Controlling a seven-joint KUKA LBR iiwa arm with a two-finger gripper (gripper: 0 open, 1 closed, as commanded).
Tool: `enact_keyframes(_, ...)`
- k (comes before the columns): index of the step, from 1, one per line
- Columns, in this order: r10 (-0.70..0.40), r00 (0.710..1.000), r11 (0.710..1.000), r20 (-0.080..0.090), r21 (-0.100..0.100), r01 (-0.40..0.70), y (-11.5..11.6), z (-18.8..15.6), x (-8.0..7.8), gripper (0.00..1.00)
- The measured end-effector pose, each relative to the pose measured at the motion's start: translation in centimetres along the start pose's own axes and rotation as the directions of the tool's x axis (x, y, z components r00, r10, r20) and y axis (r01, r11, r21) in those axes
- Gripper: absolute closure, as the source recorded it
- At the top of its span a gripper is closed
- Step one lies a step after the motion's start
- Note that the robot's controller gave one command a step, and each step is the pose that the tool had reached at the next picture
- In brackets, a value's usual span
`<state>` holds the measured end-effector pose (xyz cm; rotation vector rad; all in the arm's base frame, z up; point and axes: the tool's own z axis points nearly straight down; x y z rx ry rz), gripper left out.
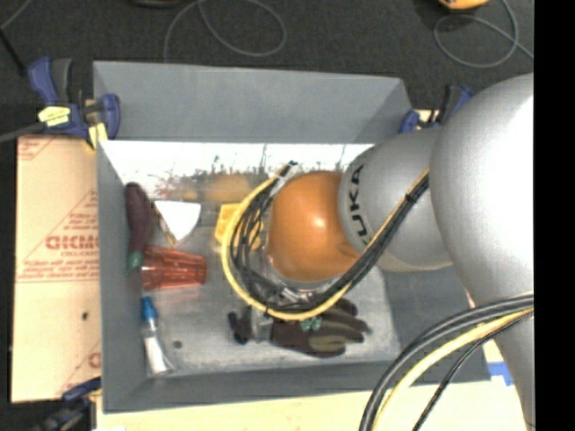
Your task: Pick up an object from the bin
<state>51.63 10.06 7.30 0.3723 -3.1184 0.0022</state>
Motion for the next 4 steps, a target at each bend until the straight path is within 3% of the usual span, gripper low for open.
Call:
enact_keyframes(1,0.001,1.0,1.0,0.0,0.0,-0.001,0.0,0.0,0.0,1.0)
enact_keyframes(2,0.047,0.999,0.999,0.002,-0.001,-0.047,-0.2,-6.6,0.0,1.0)
enact_keyframes(3,0.048,0.999,0.999,0.002,-0.001,-0.048,-0.2,-6.6,0.0,1.0)
enact_keyframes(4,0.068,0.998,0.998,0.004,-0.001,-0.068,0.3,-16.3,0.0,1.0)
